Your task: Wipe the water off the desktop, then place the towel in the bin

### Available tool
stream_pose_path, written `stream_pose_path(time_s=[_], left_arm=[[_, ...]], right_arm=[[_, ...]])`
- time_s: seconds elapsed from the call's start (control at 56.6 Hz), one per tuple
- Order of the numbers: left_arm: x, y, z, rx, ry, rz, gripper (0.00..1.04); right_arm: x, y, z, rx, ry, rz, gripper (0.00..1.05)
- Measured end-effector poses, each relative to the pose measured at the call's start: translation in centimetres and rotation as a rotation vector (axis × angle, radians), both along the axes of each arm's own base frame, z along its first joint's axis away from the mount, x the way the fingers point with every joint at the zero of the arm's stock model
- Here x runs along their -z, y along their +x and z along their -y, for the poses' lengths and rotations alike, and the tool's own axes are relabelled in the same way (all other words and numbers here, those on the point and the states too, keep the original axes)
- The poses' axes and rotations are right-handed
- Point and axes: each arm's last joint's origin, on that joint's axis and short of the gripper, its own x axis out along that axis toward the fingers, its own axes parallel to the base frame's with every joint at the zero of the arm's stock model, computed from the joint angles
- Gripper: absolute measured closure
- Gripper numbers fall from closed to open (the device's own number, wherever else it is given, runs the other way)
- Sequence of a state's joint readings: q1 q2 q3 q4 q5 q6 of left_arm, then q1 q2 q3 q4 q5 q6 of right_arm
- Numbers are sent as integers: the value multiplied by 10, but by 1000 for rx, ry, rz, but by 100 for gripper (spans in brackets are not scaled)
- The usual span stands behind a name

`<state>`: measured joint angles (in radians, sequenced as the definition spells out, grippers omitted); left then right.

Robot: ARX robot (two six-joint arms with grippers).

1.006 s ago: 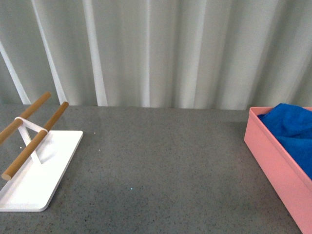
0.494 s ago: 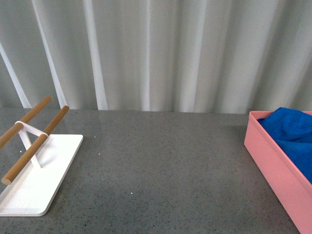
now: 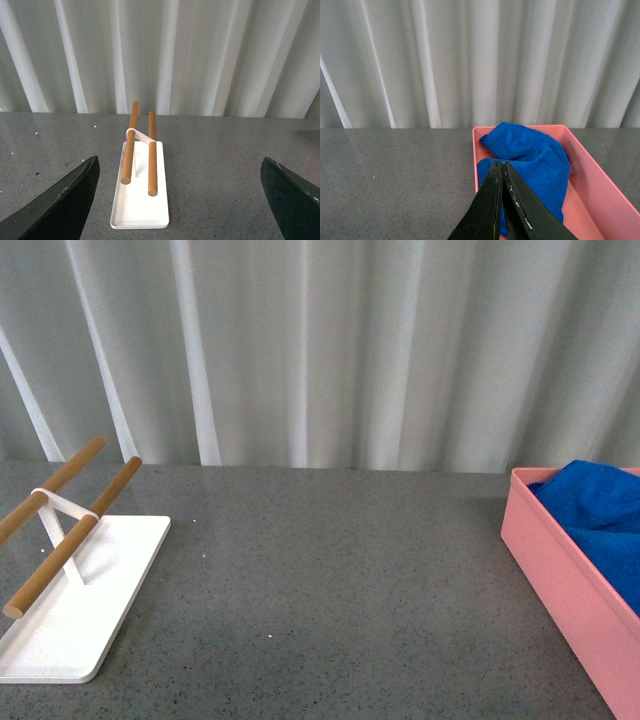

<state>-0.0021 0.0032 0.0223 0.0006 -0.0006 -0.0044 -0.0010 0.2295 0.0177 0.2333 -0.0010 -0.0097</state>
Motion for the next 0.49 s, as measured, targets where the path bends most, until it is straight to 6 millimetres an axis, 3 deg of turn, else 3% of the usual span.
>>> stream_pose_path(time_s=[0.494], left_arm=[[0,0,0,0,0,0,7]], right_arm=[[3,-15,0,0,1,-6,101]])
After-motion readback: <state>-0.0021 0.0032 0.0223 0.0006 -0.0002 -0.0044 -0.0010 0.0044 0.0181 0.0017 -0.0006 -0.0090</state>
